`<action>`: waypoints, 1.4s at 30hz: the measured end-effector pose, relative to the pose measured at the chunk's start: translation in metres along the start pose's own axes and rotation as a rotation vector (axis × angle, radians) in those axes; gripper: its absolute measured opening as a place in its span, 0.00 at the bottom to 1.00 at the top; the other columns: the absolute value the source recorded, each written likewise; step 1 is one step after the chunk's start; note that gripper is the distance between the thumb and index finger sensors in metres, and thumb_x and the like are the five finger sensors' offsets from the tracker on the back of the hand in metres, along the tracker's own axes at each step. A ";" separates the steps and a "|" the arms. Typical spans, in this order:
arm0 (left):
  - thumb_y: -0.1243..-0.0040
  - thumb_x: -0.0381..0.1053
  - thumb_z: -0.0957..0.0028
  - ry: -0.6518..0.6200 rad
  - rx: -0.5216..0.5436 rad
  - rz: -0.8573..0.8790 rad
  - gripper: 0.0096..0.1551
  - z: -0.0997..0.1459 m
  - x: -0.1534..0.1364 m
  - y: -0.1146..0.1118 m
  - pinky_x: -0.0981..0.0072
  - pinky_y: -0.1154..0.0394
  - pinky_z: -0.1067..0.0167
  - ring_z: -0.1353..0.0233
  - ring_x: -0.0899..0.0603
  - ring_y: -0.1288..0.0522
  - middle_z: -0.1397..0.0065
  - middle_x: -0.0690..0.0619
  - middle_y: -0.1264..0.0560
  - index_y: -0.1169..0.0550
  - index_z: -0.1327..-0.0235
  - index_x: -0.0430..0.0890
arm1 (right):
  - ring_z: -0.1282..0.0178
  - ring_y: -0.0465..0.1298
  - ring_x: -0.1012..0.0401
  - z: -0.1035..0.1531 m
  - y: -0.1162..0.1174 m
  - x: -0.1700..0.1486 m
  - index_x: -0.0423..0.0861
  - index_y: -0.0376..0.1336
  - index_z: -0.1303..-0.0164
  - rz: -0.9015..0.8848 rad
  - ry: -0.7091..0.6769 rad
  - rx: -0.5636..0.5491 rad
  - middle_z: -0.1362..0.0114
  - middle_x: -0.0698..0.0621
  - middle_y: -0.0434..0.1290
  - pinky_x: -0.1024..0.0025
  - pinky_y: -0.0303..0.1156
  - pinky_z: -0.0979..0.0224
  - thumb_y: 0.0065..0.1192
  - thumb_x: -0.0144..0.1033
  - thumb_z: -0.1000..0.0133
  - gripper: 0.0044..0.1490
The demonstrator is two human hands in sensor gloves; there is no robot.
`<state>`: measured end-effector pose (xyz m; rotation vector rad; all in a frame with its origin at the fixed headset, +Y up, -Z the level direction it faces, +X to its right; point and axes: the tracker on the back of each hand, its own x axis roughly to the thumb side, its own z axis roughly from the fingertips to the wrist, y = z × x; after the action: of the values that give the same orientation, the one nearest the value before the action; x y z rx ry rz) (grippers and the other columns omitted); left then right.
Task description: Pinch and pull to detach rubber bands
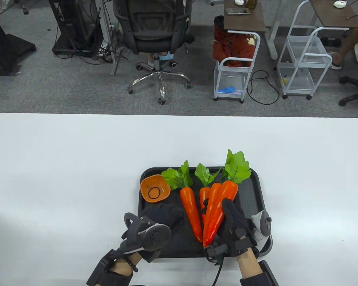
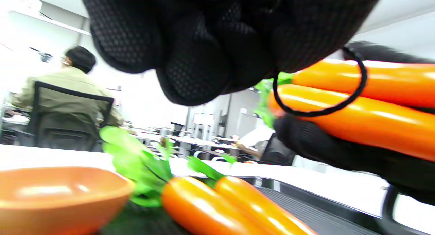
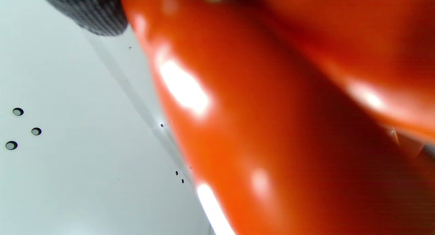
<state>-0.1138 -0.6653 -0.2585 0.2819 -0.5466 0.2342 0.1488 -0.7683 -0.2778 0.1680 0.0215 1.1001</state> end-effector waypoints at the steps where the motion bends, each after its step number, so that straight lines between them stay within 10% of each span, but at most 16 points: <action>1: 0.37 0.59 0.50 0.030 0.001 -0.018 0.19 -0.007 -0.008 0.004 0.54 0.14 0.49 0.54 0.50 0.10 0.53 0.58 0.09 0.17 0.49 0.56 | 0.32 0.66 0.30 0.000 0.000 0.000 0.50 0.34 0.19 0.001 0.003 0.004 0.23 0.25 0.43 0.45 0.71 0.33 0.62 0.63 0.43 0.58; 11: 0.37 0.59 0.51 0.182 -0.061 -0.130 0.19 -0.050 -0.051 0.008 0.55 0.14 0.51 0.57 0.51 0.10 0.56 0.58 0.09 0.16 0.51 0.55 | 0.32 0.66 0.30 0.000 -0.002 0.002 0.50 0.34 0.19 0.027 0.007 0.020 0.23 0.25 0.43 0.45 0.71 0.33 0.62 0.63 0.43 0.58; 24: 0.36 0.60 0.52 0.333 -0.226 -0.280 0.19 -0.081 -0.082 -0.040 0.55 0.14 0.53 0.59 0.52 0.10 0.58 0.58 0.09 0.15 0.52 0.55 | 0.32 0.67 0.30 -0.002 -0.008 0.008 0.50 0.35 0.19 0.034 0.006 0.027 0.23 0.25 0.44 0.45 0.72 0.34 0.62 0.63 0.43 0.58; 42: 0.31 0.61 0.55 0.258 -0.368 -0.632 0.17 -0.086 -0.071 -0.088 0.56 0.14 0.53 0.61 0.52 0.10 0.61 0.59 0.07 0.12 0.57 0.57 | 0.32 0.67 0.30 -0.001 -0.011 0.012 0.50 0.35 0.19 0.049 -0.002 0.025 0.23 0.25 0.44 0.45 0.72 0.34 0.63 0.63 0.43 0.58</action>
<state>-0.1062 -0.7295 -0.3849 0.0538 -0.2169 -0.4360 0.1641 -0.7626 -0.2796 0.1924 0.0297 1.1485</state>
